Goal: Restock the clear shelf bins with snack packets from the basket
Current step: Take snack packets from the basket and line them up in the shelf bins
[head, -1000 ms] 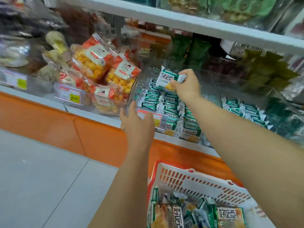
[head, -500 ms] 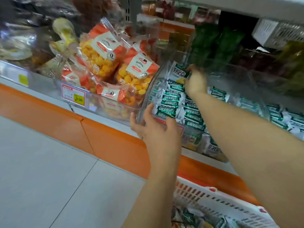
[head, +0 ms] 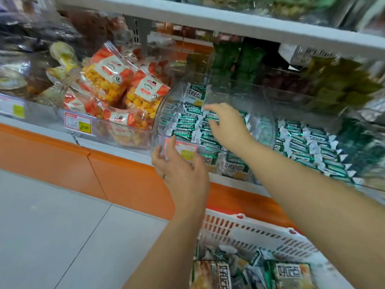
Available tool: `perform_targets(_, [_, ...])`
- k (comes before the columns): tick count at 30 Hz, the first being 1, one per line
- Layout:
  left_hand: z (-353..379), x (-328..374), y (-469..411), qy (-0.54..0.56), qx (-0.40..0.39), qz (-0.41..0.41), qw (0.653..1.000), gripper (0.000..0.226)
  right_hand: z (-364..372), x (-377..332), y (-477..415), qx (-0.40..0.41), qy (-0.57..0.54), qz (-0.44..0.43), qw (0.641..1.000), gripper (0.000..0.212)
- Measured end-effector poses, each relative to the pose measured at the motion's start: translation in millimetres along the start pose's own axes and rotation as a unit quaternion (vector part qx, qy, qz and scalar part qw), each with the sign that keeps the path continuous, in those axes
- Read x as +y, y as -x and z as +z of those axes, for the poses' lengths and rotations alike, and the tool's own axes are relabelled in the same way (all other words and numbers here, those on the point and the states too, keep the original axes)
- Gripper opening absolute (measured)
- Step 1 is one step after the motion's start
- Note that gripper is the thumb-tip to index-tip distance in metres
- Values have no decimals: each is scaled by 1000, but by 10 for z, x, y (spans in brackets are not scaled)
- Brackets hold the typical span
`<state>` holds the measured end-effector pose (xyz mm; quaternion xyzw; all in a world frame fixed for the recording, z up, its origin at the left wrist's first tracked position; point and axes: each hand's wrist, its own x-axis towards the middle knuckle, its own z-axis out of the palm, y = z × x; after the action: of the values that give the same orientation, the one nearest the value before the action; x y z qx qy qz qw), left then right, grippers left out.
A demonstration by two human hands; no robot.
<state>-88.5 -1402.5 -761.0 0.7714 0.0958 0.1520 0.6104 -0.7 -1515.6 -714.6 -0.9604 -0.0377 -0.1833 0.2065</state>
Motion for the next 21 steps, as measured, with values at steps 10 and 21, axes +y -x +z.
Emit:
perform_targets(10, [245,-1064,1244,-234,-215,-55,947,36,-71,584,2412,46,-101,74,991,17])
perform_targets(21, [412,-2045,1813,-455,-496,-106,732,54,405,1862,3730,-413,-58,360,835,34])
